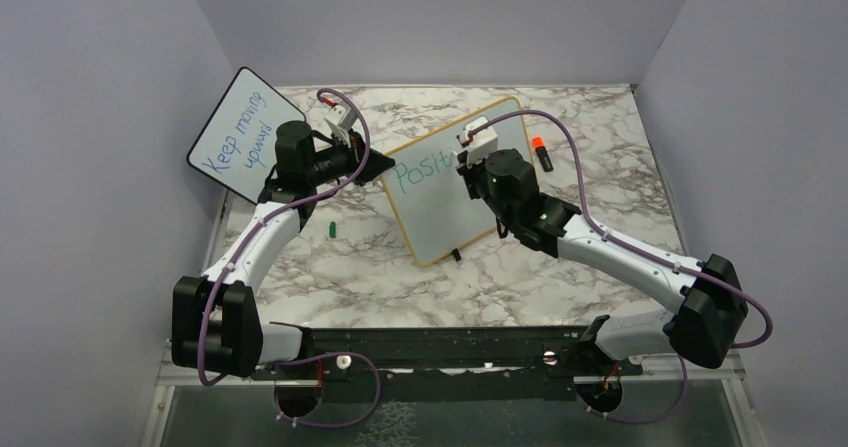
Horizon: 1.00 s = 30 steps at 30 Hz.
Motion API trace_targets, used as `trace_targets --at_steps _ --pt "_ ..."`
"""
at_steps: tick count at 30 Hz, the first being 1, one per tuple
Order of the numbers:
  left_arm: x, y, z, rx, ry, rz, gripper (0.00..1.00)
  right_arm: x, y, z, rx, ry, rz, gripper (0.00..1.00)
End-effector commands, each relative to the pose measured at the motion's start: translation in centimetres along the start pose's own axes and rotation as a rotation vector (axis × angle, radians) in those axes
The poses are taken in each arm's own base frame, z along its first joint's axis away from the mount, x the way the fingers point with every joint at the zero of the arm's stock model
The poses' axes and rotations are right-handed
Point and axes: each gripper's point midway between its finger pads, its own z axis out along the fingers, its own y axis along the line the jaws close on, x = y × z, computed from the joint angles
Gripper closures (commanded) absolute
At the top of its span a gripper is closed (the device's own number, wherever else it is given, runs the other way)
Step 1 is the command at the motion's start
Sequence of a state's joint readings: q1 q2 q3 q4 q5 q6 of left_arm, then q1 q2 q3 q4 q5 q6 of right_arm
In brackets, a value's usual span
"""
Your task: Write a sentence on the whiteboard
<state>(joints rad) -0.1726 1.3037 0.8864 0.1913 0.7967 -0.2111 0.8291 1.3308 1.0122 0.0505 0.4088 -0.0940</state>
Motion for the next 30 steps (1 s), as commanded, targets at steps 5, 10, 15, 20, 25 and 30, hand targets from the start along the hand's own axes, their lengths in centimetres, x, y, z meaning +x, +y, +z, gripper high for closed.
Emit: trace_targets --at_steps 5,10,15,20,25,30 --pt "3.8 1.0 0.2 -0.036 0.107 -0.027 1.00 1.9 0.3 0.3 -0.011 0.052 -0.001 1.00" --pt "3.7 0.9 0.2 -0.036 0.106 -0.026 1.00 3.2 0.3 -0.3 -0.016 0.099 -0.007 1.00" --pt "3.8 1.0 0.2 -0.038 0.107 -0.028 1.00 4.4 0.6 -0.6 -0.038 0.143 -0.016 1.00" --pt "3.8 1.0 0.2 -0.038 0.108 -0.028 1.00 5.5 0.8 -0.8 -0.046 0.179 -0.023 1.00" --pt "3.8 1.0 0.2 -0.038 0.108 -0.028 1.00 5.5 0.7 -1.0 -0.042 0.176 -0.017 1.00" --pt "3.9 1.0 0.2 -0.038 0.110 -0.030 1.00 3.8 0.4 -1.1 -0.038 0.121 -0.004 1.00"
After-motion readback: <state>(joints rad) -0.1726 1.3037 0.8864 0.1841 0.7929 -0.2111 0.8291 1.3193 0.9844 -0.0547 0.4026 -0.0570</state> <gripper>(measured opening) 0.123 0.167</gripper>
